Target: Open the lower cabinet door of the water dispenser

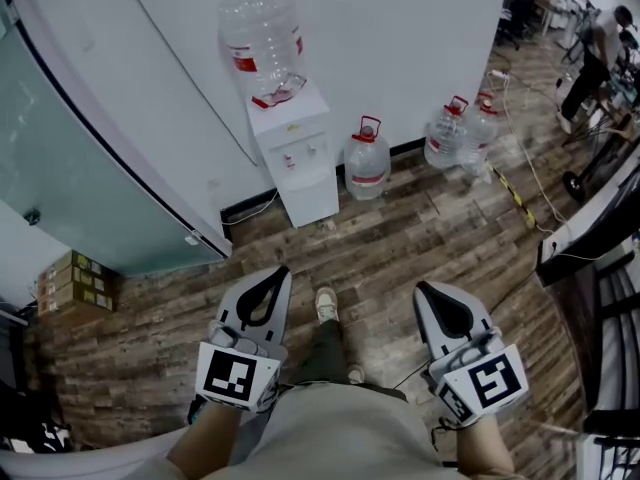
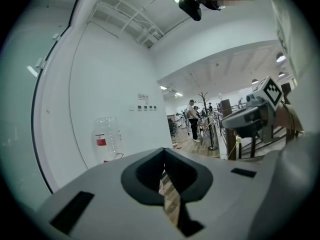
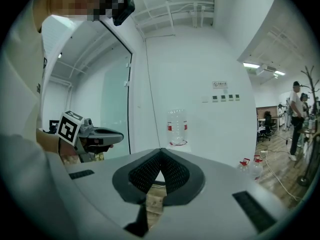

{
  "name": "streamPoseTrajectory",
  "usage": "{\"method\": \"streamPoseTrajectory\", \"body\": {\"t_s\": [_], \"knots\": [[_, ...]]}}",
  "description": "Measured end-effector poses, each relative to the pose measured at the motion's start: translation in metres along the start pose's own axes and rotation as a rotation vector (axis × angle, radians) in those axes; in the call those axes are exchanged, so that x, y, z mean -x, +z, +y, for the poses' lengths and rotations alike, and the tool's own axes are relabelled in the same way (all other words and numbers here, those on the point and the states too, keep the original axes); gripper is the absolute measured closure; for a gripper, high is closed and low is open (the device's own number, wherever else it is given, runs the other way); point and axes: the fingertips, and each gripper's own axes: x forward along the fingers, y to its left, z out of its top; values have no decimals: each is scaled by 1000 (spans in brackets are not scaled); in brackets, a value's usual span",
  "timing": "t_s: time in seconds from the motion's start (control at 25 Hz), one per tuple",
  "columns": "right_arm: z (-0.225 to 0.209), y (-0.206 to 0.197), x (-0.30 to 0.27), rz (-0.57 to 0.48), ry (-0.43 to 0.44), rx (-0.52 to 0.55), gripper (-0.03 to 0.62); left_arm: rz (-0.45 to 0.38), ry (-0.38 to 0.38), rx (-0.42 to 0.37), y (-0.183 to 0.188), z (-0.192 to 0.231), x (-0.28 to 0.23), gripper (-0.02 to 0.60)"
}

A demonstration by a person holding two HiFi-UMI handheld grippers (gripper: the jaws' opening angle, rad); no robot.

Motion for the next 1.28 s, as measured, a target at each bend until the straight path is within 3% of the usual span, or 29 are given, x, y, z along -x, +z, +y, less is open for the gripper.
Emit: {"method": "streamPoseTrajectory", "body": {"t_s": [0.24,0.6,1.28], "knots": [[-21,-6,-30,18,-6,1,589,-3,-20,15,-7,11,-37,575],[-78,-8,-97,50,-41,-7,589,7,-25,19,-15,60,-116,575],[-177,36,-319,109,-59,-25,589,95,-87,74,-32,220,-294,575]]}}
